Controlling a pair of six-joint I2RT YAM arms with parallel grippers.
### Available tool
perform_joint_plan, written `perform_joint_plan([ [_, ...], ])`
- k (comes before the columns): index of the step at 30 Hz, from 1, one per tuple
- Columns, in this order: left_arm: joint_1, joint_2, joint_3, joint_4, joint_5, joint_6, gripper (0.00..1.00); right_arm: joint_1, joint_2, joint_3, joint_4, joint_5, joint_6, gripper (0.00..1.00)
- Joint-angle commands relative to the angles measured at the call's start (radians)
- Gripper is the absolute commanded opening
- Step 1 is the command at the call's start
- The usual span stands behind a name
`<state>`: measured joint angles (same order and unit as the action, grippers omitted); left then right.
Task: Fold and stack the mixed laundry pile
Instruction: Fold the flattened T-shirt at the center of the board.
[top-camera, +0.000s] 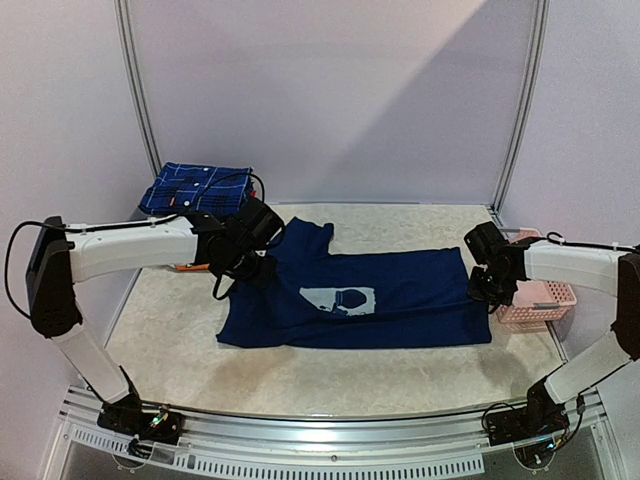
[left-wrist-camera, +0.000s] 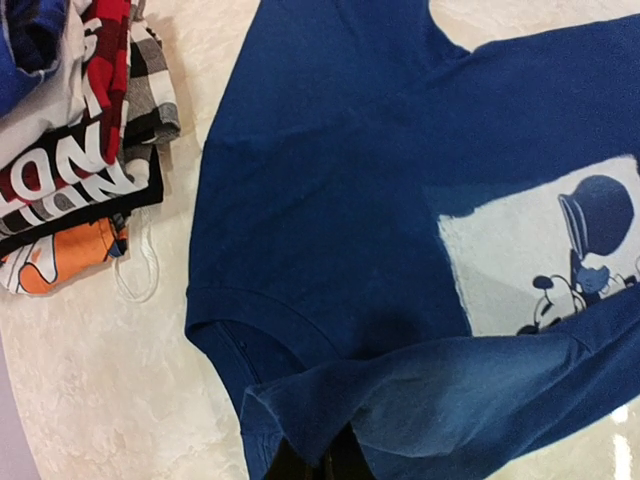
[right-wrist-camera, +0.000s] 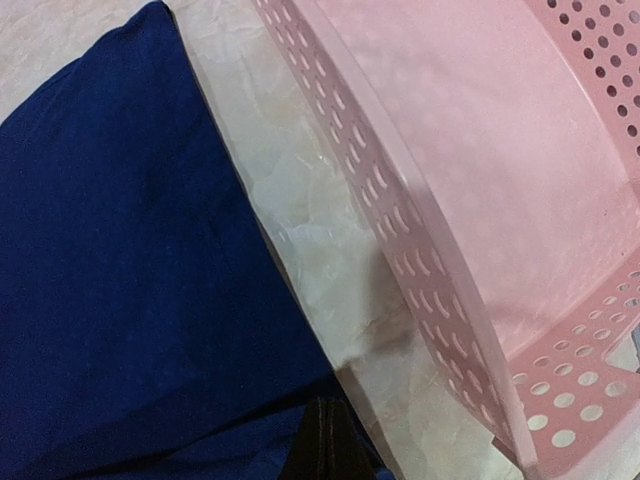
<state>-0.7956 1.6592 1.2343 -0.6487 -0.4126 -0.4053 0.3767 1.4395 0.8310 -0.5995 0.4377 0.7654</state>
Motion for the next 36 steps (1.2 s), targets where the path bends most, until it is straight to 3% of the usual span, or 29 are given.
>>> perform_joint_plan([
  [1, 0.024, 0.058, 0.046, -0.014, -0.062, 0.008, 0.00, -0.014, 0.044, 0.031, 0.019, 0.029, -0.009, 0.00],
  [8, 0.033, 0.139, 0.074, -0.039, -0.176, -0.030, 0.08, -0.020, 0.125, 0.087, 0.022, 0.021, -0.029, 0.02],
  [10, 0.035, 0.141, 0.075, -0.046, -0.225, -0.045, 0.25, -0.024, 0.153, 0.126, 0.009, 0.004, -0.058, 0.08],
  [11, 0.033, 0.132, 0.071, -0.049, -0.248, -0.053, 0.39, -0.025, 0.164, 0.147, -0.004, -0.003, -0.068, 0.11],
  [12, 0.032, 0.116, 0.060, -0.046, -0.263, -0.059, 0.56, -0.027, 0.177, 0.168, -0.017, -0.007, -0.081, 0.20],
  [13, 0.030, 0.092, 0.043, -0.038, -0.273, -0.064, 0.62, -0.027, 0.183, 0.185, -0.028, -0.009, -0.086, 0.31],
  [15, 0.027, 0.034, -0.017, -0.016, -0.274, -0.072, 0.87, -0.027, 0.182, 0.204, -0.041, -0.013, -0.094, 0.48],
  [17, 0.026, -0.029, -0.067, -0.012, -0.260, -0.089, 0.98, -0.027, 0.158, 0.210, -0.053, -0.019, -0.095, 0.59],
  [22, 0.007, -0.209, -0.261, 0.032, -0.165, -0.157, 0.99, -0.022, 0.035, 0.151, -0.059, -0.079, -0.091, 0.65],
  [29, -0.007, -0.499, -0.564, 0.147, 0.019, -0.245, 0.85, 0.050, -0.198, -0.024, -0.026, -0.185, -0.063, 0.66],
  [31, -0.007, -0.536, -0.621, 0.168, 0.056, -0.260, 0.83, 0.074, -0.258, -0.085, 0.001, -0.221, -0.046, 0.65],
  [36, -0.007, -0.558, -0.732, 0.253, 0.144, -0.291, 0.66, 0.120, -0.352, -0.186, 0.044, -0.287, -0.014, 0.65],
])
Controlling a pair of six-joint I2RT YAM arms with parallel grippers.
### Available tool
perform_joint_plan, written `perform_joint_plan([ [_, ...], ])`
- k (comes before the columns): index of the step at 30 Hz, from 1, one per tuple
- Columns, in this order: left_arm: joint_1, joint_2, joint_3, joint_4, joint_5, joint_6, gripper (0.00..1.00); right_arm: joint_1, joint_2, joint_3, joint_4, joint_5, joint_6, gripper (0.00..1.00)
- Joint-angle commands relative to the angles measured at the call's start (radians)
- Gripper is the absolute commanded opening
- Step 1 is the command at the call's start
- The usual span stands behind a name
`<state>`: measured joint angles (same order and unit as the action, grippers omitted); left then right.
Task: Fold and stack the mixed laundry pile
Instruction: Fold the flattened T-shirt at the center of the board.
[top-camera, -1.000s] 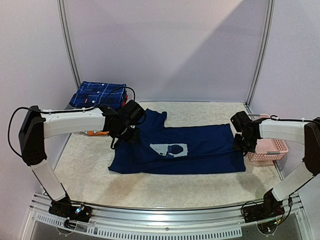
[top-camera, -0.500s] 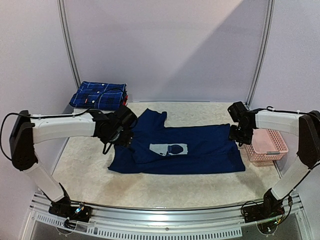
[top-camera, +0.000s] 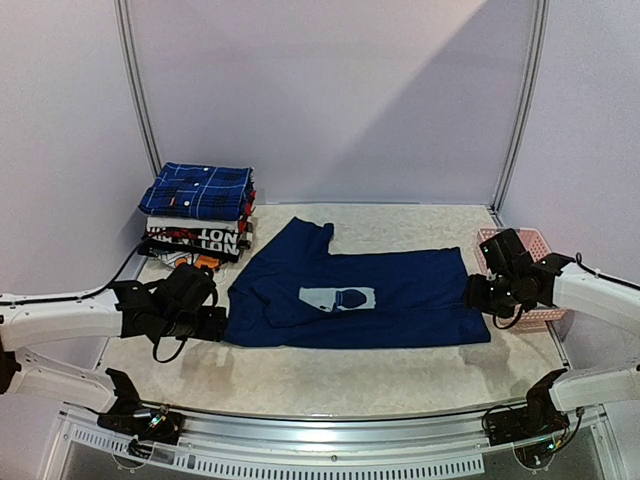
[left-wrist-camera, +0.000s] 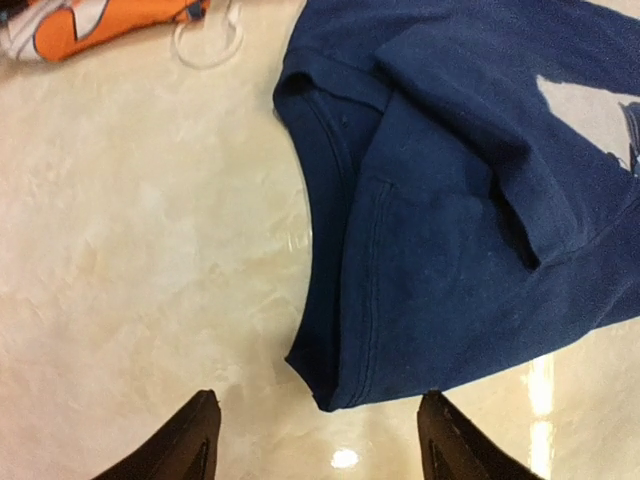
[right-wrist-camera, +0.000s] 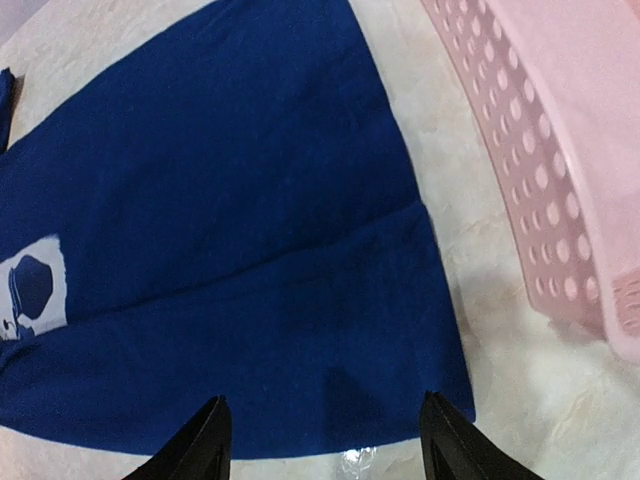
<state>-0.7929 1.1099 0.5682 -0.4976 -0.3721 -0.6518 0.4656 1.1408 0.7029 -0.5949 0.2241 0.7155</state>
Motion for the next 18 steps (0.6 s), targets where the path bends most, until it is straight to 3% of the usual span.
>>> perform_joint_plan([
  [1, -0.009, -0.001, -0.085, 0.122, 0.109, -0.044, 0.65, 0.038, -0.059, -0.067, 0.038, -0.071, 0.041, 0.64],
  [8, -0.009, 0.103, -0.090, 0.223, 0.110, -0.019, 0.51, 0.053, -0.070, -0.110, 0.042, -0.065, 0.060, 0.64],
  [13, 0.002, 0.183, -0.085, 0.269, 0.049, 0.007, 0.22, 0.052, -0.037, -0.136, 0.074, -0.069, 0.068, 0.63],
  [15, 0.006, 0.207, -0.071, 0.273, 0.039, 0.020, 0.02, 0.053, -0.020, -0.139, 0.077, -0.067, 0.070, 0.62],
  [18, 0.010, 0.204, -0.028, 0.216, -0.010, 0.034, 0.00, 0.053, 0.001, -0.146, 0.078, -0.057, 0.077, 0.62],
])
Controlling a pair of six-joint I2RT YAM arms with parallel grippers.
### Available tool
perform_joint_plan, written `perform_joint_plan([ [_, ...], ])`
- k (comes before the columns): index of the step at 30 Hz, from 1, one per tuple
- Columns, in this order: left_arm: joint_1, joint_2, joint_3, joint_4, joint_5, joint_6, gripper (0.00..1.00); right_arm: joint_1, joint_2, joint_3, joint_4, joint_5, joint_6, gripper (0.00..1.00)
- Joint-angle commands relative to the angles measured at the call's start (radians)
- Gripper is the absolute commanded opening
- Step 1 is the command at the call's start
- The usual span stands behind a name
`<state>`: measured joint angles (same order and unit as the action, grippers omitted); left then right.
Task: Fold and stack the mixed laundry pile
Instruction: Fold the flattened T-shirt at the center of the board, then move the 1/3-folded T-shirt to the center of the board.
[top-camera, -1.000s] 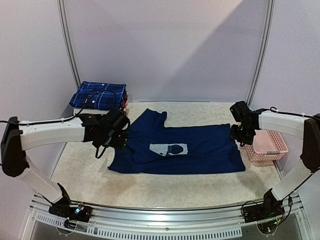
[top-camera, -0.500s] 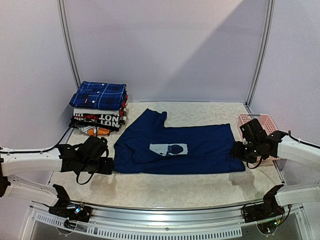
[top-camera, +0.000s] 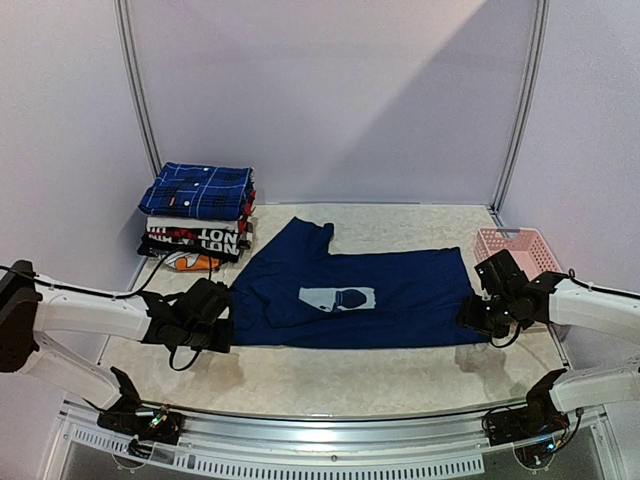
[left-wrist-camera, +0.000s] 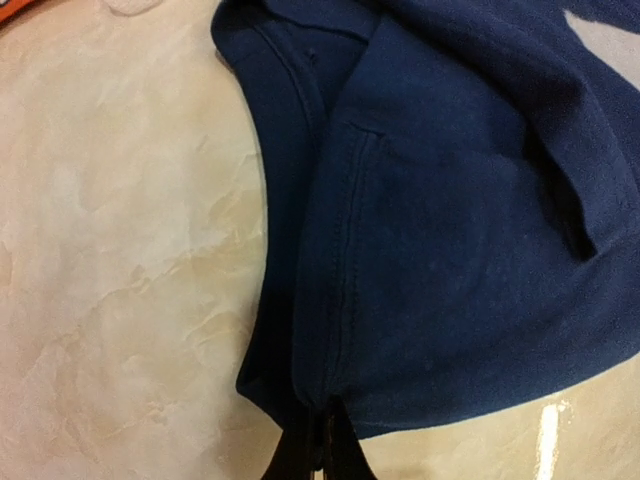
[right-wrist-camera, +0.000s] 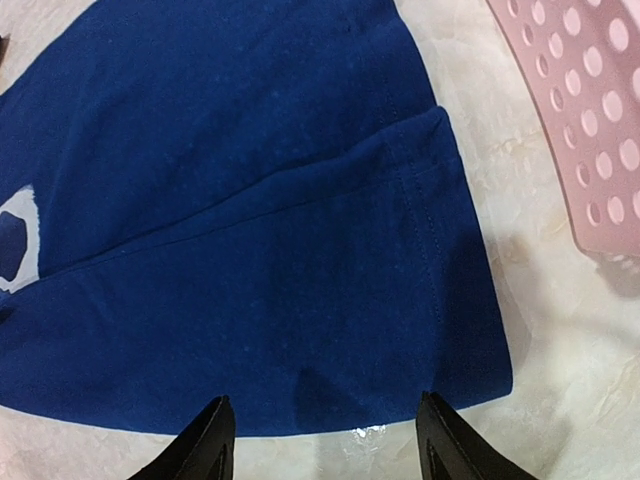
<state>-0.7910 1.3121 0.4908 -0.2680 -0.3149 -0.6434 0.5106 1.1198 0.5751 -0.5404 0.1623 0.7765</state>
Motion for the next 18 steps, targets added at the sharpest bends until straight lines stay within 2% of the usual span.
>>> perform_joint_plan([
  [1, 0.010, -0.007, 0.063, -0.043, -0.091, 0.026, 0.00, 0.007, 0.025, -0.021, 0.023, 0.009, 0.019, 0.62],
  [7, 0.037, -0.025, 0.118, -0.151, -0.163, 0.046, 0.00, 0.007, 0.030, -0.031, 0.007, 0.045, 0.035, 0.62],
  [11, 0.051, 0.034, 0.135, -0.150, -0.159, 0.038, 0.08, 0.007, 0.043, -0.040, 0.011, 0.059, 0.051, 0.61],
  [12, 0.053, 0.050, 0.140, -0.153, -0.163, 0.028, 0.13, 0.008, 0.049, -0.044, 0.013, 0.061, 0.058, 0.61],
  [15, 0.052, 0.073, 0.139, -0.152, -0.157, 0.003, 0.47, 0.007, 0.056, -0.057, 0.023, 0.074, 0.080, 0.60],
  [18, 0.050, 0.044, 0.115, -0.140, -0.149, -0.016, 0.66, 0.007, 0.061, -0.068, 0.032, 0.079, 0.099, 0.58],
])
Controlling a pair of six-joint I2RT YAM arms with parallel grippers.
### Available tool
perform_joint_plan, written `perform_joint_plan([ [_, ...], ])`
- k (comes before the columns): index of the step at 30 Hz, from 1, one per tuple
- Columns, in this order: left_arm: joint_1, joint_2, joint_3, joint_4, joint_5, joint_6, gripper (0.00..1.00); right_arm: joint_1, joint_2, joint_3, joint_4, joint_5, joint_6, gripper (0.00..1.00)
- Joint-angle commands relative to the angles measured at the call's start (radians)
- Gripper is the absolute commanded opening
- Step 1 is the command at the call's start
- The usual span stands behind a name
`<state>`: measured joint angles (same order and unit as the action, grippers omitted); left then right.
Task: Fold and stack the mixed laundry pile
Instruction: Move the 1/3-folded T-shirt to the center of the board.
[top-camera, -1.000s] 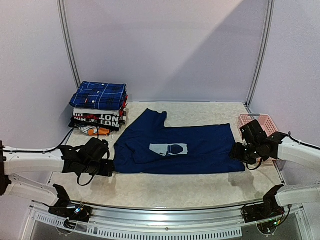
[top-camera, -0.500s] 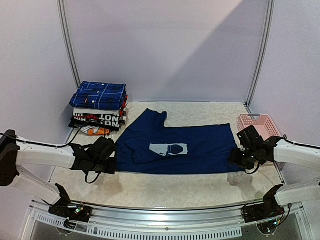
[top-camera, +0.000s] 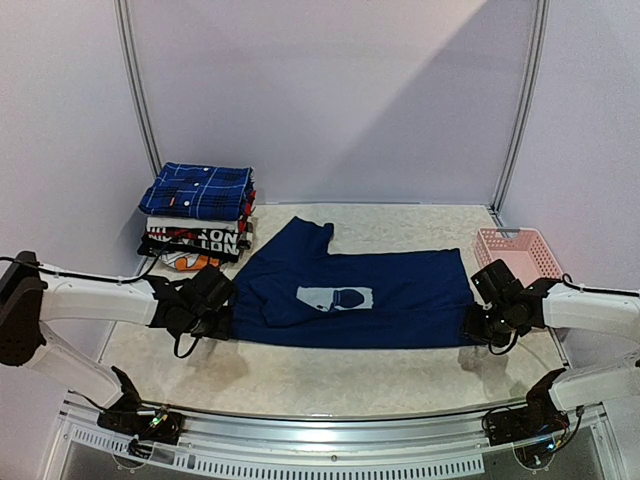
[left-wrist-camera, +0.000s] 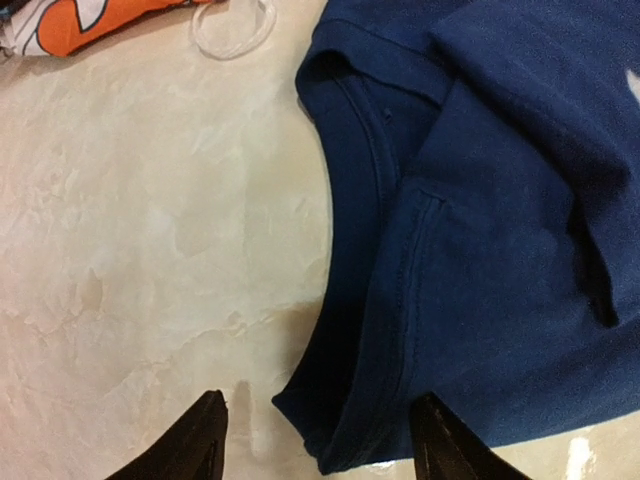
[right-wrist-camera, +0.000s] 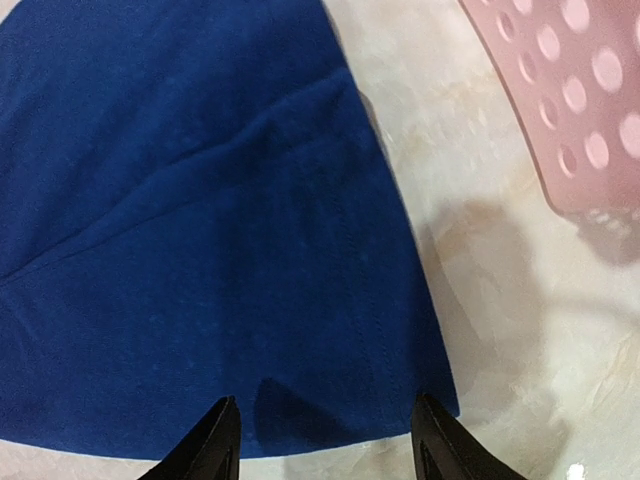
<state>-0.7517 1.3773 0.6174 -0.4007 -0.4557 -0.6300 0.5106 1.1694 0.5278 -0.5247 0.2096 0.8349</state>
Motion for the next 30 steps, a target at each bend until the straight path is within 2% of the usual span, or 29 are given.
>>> perform_joint_plan([
  [1, 0.011, -0.034, -0.021, -0.005, -0.006, -0.035, 0.70, 0.008, 0.013, -0.025, 0.016, 0.036, 0.045, 0.58],
  [8, 0.011, -0.111, -0.095, 0.035, 0.047, -0.078, 0.73, 0.008, 0.007, -0.041, -0.026, 0.079, 0.085, 0.57],
  [14, 0.013, -0.146, -0.171, 0.161, 0.116, -0.084, 0.73, 0.007, -0.040, -0.045, -0.093, 0.127, 0.122, 0.56],
  [19, 0.017, -0.140, -0.193, 0.223, 0.141, -0.092, 0.72, 0.007, -0.047, -0.065, -0.055, 0.134, 0.150, 0.55],
  [23, 0.020, -0.121, -0.207, 0.262, 0.150, -0.101, 0.72, 0.007, 0.000, -0.065, -0.014, 0.123, 0.158, 0.49],
  [27, 0.029, -0.106, -0.224, 0.298, 0.151, -0.112, 0.75, 0.007, 0.026, -0.062, -0.013, 0.140, 0.170, 0.33],
  [30, 0.039, -0.093, -0.239, 0.331, 0.156, -0.120, 0.76, 0.008, 0.029, -0.064, -0.002, 0.138, 0.175, 0.30],
])
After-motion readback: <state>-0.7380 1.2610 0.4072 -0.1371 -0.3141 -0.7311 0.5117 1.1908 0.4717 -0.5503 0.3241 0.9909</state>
